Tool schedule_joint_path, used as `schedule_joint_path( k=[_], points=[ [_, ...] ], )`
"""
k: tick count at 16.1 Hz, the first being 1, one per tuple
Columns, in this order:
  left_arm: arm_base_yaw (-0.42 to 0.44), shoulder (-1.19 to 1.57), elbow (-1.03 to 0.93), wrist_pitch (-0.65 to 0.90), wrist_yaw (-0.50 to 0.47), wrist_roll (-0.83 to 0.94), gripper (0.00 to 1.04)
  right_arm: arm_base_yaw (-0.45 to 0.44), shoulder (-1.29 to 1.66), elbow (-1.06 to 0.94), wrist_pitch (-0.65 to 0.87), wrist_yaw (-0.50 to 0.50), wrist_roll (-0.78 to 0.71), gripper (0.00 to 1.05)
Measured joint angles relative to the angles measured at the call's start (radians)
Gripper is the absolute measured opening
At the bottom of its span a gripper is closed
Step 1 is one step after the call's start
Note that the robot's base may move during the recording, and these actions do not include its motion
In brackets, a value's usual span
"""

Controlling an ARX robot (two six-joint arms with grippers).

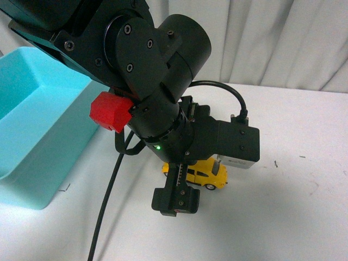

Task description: Wind up and store yellow beetle toy

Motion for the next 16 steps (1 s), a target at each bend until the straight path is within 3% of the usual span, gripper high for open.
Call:
schedule_joint_path(
  k=[1, 2, 5, 10, 16],
  points=[
    [0.0, 0.001, 0.0, 0.0, -0.006, 0.005, 0.94, 0.0, 0.0, 0.0, 0.0, 0.0, 0.0, 0.98],
    [0.0, 0.003, 0.002, -0.001, -0.017, 0.009, 0.8, 0.0, 0.0, 0.0, 0.0, 0.0, 0.0, 0.98],
    [0.006, 0.006, 0.01, -0.007, -0.043, 0.016, 0.51, 0.0, 0.0, 0.0, 0.0, 0.0, 0.0, 0.98],
    [0.006, -0.034, -0.005, -0.016, -0.03, -0.014, 0.41, 0.0, 0.0, 0.0, 0.0, 0.0, 0.0, 0.98],
    [0.086, -0.263, -0.037, -0.053, 0.15, -0.183, 0.41, 0.0, 0.0, 0.0, 0.0, 0.0, 0.0, 0.98]
  ],
)
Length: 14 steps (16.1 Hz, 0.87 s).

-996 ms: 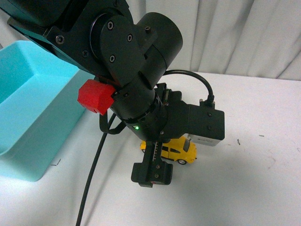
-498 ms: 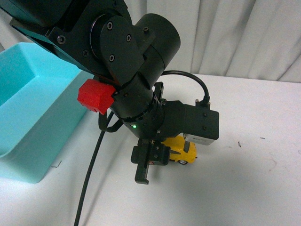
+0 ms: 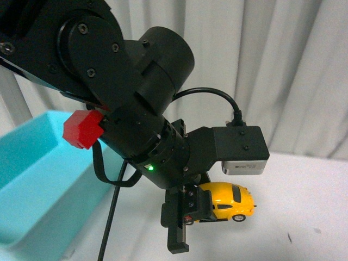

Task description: Wind up and store yellow beetle toy

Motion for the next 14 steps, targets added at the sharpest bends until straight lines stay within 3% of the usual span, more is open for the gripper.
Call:
schedule_joint_path(
  k=[3, 5, 9, 14],
  points=[
    [0.154, -0.137, 0.026, 0.016, 0.08, -0.14, 0.41, 0.0, 0.0, 0.0, 0.0, 0.0, 0.0, 0.98],
    [0.303, -0.172, 0.087, 0.038, 0.081, -0.253, 0.41, 0.0, 0.0, 0.0, 0.0, 0.0, 0.0, 0.98],
    [0.543, -0.118, 0.103, 0.071, -0.063, -0.373, 0.41, 0.0, 0.0, 0.0, 0.0, 0.0, 0.0, 0.98],
    [0.636, 0.014, 0.045, 0.151, -0.176, -0.405, 0.41, 0.0, 0.0, 0.0, 0.0, 0.0, 0.0, 0.98]
  ],
)
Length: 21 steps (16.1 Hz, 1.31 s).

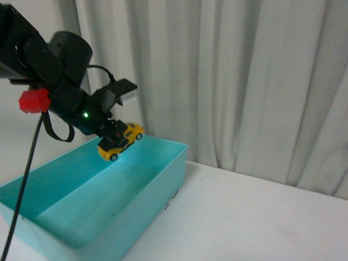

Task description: Wind up and store yellow beetle toy

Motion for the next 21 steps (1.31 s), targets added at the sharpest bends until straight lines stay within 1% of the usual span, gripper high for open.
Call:
schedule_joint_path(
  k=[4, 9, 12, 14, 15, 16, 19, 21],
  points=[
    [0.024, 0.113, -0.011, 0.082, -0.078, 0.008, 0.41, 0.0, 0.0, 0.0, 0.0, 0.0, 0.0, 0.98],
    [0.025, 0.185, -0.003, 0.052, -0.098, 0.037, 0.41, 0.0, 0.0, 0.0, 0.0, 0.0, 0.0, 0.98],
    [0.023, 0.184, 0.023, 0.033, -0.072, 0.03, 0.7, 0.0, 0.0, 0.0, 0.0, 0.0, 0.0, 0.98],
    [0.022, 0.164, 0.024, 0.01, -0.034, 0.015, 0.92, 0.0, 0.0, 0.0, 0.0, 0.0, 0.0, 0.98],
    [0.022, 0.133, 0.024, -0.004, -0.007, 0.013, 1.0, 0.0, 0.0, 0.0, 0.0, 0.0, 0.0, 0.98],
    [0.021, 0.086, 0.014, 0.011, 0.025, 0.013, 0.97, 0.0, 0.0, 0.0, 0.0, 0.0, 0.0, 0.98],
    [0.026, -0.113, -0.052, 0.02, 0.122, 0.002, 0.98, 0.0, 0.0, 0.0, 0.0, 0.0, 0.0, 0.98],
    [0.024, -0.283, -0.153, 0.001, 0.194, -0.018, 0.98, 0.0, 0.0, 0.0, 0.0, 0.0, 0.0, 0.98]
  ],
)
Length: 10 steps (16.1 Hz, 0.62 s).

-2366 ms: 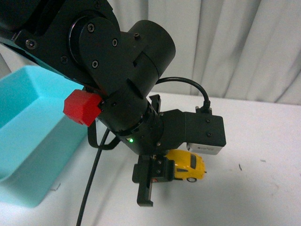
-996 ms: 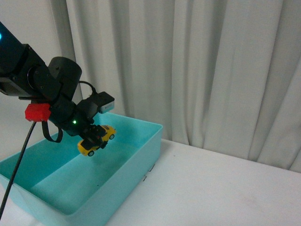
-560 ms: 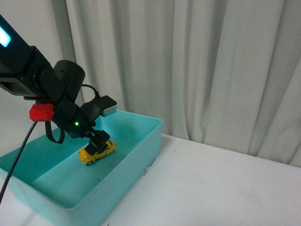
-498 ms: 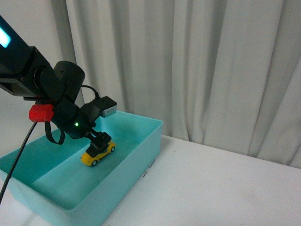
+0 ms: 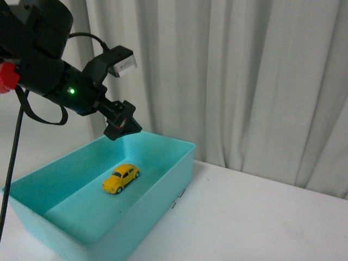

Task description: Wind up and store yellow beetle toy

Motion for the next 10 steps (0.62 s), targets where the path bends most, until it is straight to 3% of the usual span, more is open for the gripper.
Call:
schedule_joint_path(
  k=[1, 2, 3, 5, 9, 10],
  points=[
    [0.0, -0.087, -0.043, -0.025, 0.022, -0.003, 0.98, 0.0, 0.0, 0.0, 0.0, 0.0, 0.0, 0.98],
    [-0.011, -0.177, -0.122, 0.128, 0.016, -0.057, 0.94, 0.0, 0.0, 0.0, 0.0, 0.0, 0.0, 0.98],
    [-0.043, -0.305, -0.271, 0.417, -0.082, -0.189, 0.82, 0.0, 0.0, 0.0, 0.0, 0.001, 0.0, 0.98],
    [-0.106, -0.495, -0.507, 0.708, -0.14, -0.432, 0.58, 0.0, 0.0, 0.0, 0.001, 0.0, 0.0, 0.98],
    [-0.168, -0.624, -0.734, 0.775, -0.218, -0.539, 0.1, 0.0, 0.0, 0.0, 0.0, 0.0, 0.0, 0.98],
    [-0.183, -0.673, -0.764, 0.779, -0.232, -0.548, 0.02, 0.0, 0.0, 0.0, 0.0, -0.002, 0.0, 0.98]
  ],
)
